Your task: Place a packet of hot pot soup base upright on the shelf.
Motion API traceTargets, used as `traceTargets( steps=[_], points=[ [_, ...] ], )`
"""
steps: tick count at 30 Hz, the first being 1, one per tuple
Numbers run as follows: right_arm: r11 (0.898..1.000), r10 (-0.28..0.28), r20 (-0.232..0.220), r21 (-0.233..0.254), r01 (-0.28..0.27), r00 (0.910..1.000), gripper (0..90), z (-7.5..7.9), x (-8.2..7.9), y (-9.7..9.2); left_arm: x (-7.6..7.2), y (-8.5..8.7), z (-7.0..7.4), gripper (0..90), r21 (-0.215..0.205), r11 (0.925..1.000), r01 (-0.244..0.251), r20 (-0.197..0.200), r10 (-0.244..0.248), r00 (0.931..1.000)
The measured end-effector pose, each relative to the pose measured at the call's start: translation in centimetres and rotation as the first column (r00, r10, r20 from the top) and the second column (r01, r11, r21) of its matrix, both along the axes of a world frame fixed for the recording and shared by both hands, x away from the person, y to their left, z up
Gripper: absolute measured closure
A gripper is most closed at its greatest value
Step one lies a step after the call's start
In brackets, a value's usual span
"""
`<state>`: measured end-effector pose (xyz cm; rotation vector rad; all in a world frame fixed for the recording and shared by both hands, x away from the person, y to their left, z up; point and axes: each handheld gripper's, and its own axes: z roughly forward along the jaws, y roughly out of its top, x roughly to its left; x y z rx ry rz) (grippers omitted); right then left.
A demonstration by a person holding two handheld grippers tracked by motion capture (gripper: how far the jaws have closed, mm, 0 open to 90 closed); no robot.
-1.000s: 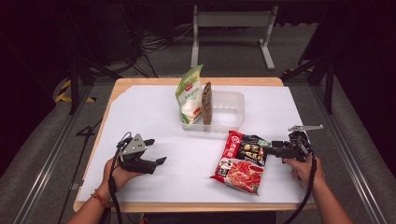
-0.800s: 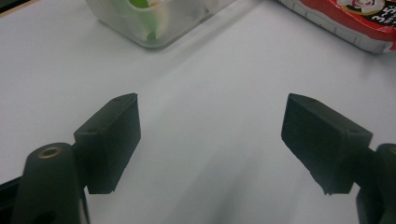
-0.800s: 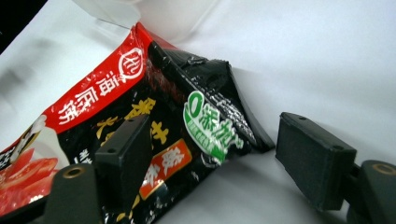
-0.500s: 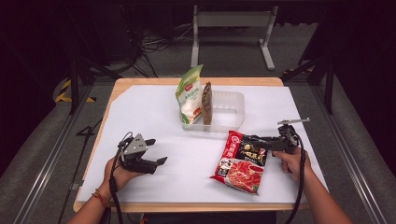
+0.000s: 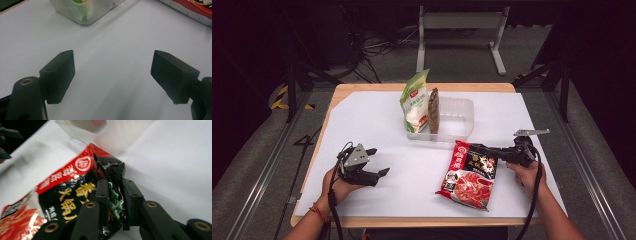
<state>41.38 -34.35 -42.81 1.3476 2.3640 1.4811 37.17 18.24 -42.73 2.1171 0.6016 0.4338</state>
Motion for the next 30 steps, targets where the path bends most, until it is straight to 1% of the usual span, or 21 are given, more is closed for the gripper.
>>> traceTargets(
  steps=[1, 2, 5, 6, 7, 8, 11, 13, 14, 15, 17, 21, 24, 25, 27, 30],
  points=[
    [1.0, 0.004, 0.022, 0.021, -0.005, 0.9997, 83.3, 0.4, -0.3, -0.2, 0.0, 0.0, 0.0, 20.4, 0.001, 1.0, -0.001, 0.001, 0.001, 1.0],
    [1.0, 0.009, 0.037, 0.026, -0.01, 0.9993, 84.2, 0.6, -0.6, -0.3, 0.0, 0.0, 0.0, 20.3, 0.001, 1.0, -0.001, 0.005, 0.001, 1.0],
    [1.0, 0.019, 0.076, 0.008, -0.02, 0.9969, 85.4, 1.6, -1.5, -0.1, -0.2, 0.0, 0.1, 20.4, 0.005, 1.0, 0.0, 0.015, 0.0, 0.9999],
    [1.0, 0.022, 0.089, 0.008, -0.023, 0.9958, 85.6, 1.9, -1.7, -0.1, -0.2, 0.1, 0.2, 20.5, 0.006, 1.0, 0.0, 0.017, 0.0, 0.9999],
    [0.999, 0.023, 0.096, 0.024, -0.025, 0.9951, 85.9, 2.2, -1.9, -0.1, -0.2, 0.1, 0.2, 20.5, 0.005, 1.0, 0.0, 0.018, 0.0, 0.9998],
    [0.999, 0.023, 0.096, 0.024, -0.025, 0.9951, 85.9, 2.2, -1.9, -0.1, -0.2, 0.1, 0.2, 20.5, 0.005, 1.0, 0.0, 0.018, 0.0, 0.9998],
    [0.999, 0.026, 0.13, 0.026, -0.03, 0.9911, 86.2, 3.1, -2.5, 0.2, -0.2, 0.2, 0.2, 20.8, -0.002, 1.0, -0.002, 0.017, 0.002, 0.9999],
    [0.999, 0.03, 0.136, 0.033, -0.035, 0.9903, 86.3, 3.7, -2.8, 0.4, -0.2, 0.3, 0.2, 21.2, -0.004, 1.0, -0.002, 0.017, 0.002, 0.9999],
    [0.998, 0.038, 0.147, 0.042, -0.044, 0.9884, 86.5, 3.9, -2.9, 0.4, -0.2, 0.3, 0.2, 21.2, -0.003, 1.0, -0.003, 0.019, 0.003, 0.9998],
    [0.997, 0.04, 0.15, 0.054, -0.048, 0.988, 86.5, 4.1, -3.0, 0.4, -0.2, 0.3, 0.2, 21.1, -0.006, 1.0, -0.004, 0.02, 0.004, 0.9998],
    [0.998, 0.032, 0.154, 0.042, -0.039, 0.9875, 86.7, 4.5, -3.3, 0.7, -0.2, 0.3, 0.3, 21.0, -0.008, 1.0, -0.006, 0.024, 0.007, 0.9997],
    [0.998, 0.044, 0.177, 0.046, -0.053, 0.9832, 86.9, 5.4, -3.8, 1.1, -0.3, 0.4, 0.3, 20.9, -0.012, 0.9999, -0.01, 0.031, 0.01, 0.9995],
    [0.996, 0.059, 0.206, 0.047, -0.07, 0.9768, 87.2, 6.2, -4.3, 1.7, -0.2, 0.5, 0.3, 20.6, -0.012, 0.9998, -0.014, 0.031, 0.015, 0.9994],
    [0.996, 0.068, 0.216, 0.047, -0.08, 0.9739, 87.3, 6.7, -4.6, 2.0, -0.2, 0.5, 0.2, 20.7, -0.007, 0.9999, -0.015, 0.027, 0.016, 0.9995],
    [0.996, 0.07, 0.221, 0.045, -0.082, 0.9728, 87.2, 6.9, -4.7, 2.1, -0.1, 0.5, 0.2, 20.7, -0.002, 0.9999, -0.016, 0.026, 0.016, 0.9995],
    [0.995, 0.079, 0.241, 0.037, -0.091, 0.9672, 87.5, 7.8, -5.3, 2.8, -0.2, 0.5, 0.2, 20.7, -0.005, 0.9998, -0.017, 0.027, 0.017, 0.9995]
  ],
)
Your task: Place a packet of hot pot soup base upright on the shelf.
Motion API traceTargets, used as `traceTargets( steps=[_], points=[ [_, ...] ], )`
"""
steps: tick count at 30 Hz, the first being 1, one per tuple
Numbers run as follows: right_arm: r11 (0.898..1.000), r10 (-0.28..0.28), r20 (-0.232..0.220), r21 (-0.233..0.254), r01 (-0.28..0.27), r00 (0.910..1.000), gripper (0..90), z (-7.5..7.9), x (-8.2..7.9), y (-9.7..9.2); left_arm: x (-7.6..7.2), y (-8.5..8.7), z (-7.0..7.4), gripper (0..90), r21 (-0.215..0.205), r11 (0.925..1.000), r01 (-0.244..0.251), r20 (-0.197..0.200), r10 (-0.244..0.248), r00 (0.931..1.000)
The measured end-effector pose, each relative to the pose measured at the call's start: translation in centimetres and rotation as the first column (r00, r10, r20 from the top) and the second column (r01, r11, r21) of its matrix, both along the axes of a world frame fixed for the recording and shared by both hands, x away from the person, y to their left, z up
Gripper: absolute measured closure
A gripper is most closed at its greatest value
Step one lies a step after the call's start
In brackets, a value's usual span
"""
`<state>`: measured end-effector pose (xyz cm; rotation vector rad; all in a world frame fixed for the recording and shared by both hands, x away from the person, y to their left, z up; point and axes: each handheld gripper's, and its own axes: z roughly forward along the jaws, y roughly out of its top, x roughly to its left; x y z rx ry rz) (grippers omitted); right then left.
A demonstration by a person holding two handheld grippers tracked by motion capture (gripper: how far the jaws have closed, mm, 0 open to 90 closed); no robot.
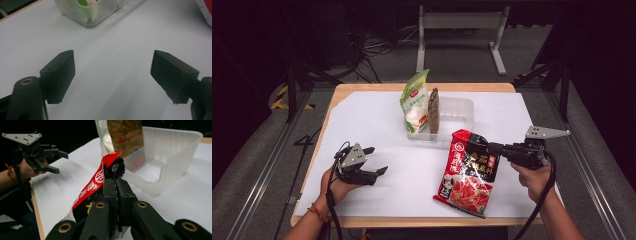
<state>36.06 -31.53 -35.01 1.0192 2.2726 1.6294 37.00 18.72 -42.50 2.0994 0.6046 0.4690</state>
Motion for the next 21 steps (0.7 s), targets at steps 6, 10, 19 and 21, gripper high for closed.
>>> traceTargets(
  steps=[6, 10, 19, 21],
  points=[
    [1.0, 0.016, 0.054, -0.002, -0.016, 0.9984, 87.9, 1.6, -1.0, 1.0, 0.0, 0.1, 0.0, 20.6, -0.006, 1.0, -0.002, 0.001, 0.002, 1.0],
    [1.0, 0.018, 0.093, -0.023, -0.016, 0.9955, 88.0, 2.8, -1.7, 1.6, 0.0, 0.2, 0.1, 20.4, -0.022, 0.9998, -0.004, 0.002, 0.004, 1.0],
    [0.998, 0.001, 0.176, -0.065, 0.011, 0.9843, 88.4, 4.4, -2.9, 2.5, 0.0, 0.3, 0.1, 20.2, -0.028, 0.9996, -0.007, 0.002, 0.007, 1.0],
    [0.997, 0.003, 0.182, -0.072, 0.011, 0.9834, 88.3, 4.6, -2.9, 2.6, 0.0, 0.3, 0.1, 19.8, -0.034, 0.9994, -0.007, 0.002, 0.007, 1.0]
  ],
)
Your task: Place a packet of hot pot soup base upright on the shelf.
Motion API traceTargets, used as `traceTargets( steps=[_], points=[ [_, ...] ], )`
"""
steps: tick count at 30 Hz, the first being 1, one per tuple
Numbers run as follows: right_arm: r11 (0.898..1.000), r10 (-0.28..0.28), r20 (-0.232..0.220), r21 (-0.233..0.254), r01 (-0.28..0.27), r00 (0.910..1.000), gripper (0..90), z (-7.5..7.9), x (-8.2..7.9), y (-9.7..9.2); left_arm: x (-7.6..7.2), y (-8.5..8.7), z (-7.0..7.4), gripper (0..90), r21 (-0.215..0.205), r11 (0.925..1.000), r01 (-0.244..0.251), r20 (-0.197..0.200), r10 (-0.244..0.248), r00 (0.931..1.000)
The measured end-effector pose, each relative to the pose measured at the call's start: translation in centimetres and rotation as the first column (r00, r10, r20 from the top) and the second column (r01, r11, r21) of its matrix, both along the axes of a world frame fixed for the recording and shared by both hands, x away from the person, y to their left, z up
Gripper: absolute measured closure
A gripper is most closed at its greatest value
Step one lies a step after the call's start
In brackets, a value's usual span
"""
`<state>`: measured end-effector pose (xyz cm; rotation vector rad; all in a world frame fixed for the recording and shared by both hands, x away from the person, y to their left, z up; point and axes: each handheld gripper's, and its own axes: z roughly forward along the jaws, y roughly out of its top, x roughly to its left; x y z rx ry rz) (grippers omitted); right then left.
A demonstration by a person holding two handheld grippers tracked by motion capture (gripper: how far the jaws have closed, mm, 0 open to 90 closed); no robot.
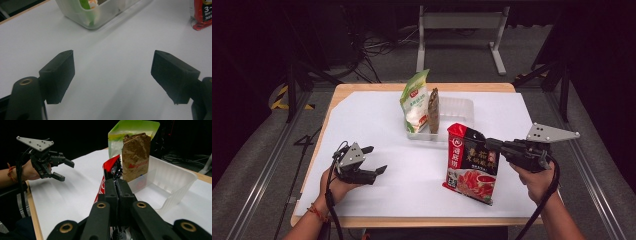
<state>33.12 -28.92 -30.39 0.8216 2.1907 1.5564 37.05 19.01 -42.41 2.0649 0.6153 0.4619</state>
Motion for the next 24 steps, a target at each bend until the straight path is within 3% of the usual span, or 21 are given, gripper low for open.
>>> traceTargets(
  steps=[24],
  points=[
    [0.995, -0.093, 0.078, 0.039, 0.09, 0.9926, 88.5, 2.6, 1.0, -1.0, 0.1, 0.3, 0.0, 19.4, 0.004, 1.0, -0.003, -0.001, 0.003, 1.0]
  ],
)
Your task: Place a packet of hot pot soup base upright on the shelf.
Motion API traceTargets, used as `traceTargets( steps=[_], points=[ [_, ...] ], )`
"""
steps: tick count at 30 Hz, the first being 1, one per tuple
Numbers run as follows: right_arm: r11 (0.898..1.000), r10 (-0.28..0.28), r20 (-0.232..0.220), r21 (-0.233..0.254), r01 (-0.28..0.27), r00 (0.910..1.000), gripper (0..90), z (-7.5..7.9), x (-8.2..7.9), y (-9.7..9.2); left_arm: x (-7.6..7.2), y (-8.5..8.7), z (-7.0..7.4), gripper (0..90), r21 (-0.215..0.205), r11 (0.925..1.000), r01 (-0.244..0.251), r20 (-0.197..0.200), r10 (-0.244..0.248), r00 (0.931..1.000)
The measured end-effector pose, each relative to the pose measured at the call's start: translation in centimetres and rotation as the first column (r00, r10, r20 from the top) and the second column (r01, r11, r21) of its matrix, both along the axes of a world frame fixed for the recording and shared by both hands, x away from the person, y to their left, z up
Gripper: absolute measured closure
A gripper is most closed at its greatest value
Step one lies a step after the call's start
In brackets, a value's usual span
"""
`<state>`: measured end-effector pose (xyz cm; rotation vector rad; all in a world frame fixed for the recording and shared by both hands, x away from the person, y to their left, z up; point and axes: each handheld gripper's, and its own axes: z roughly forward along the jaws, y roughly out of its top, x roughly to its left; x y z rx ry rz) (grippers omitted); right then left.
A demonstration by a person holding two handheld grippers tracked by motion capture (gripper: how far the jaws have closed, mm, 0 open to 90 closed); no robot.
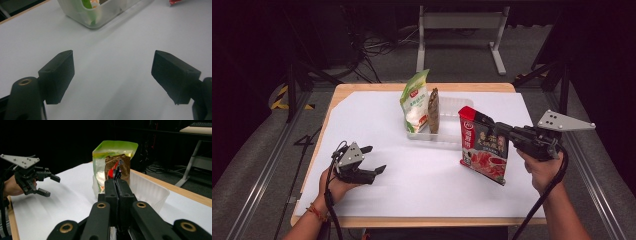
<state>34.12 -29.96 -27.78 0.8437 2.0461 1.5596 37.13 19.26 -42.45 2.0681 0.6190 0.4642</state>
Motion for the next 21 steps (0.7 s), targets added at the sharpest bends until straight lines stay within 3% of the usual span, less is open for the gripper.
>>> traceTargets(
  steps=[21],
  points=[
    [0.999, -0.023, 0.046, 0.048, 0.021, 0.9987, 88.6, 2.4, 2.7, 2.5, -0.2, 0.0, 0.1, 19.2, -0.004, 1.0, -0.002, 0.012, 0.002, 0.9999]
  ],
)
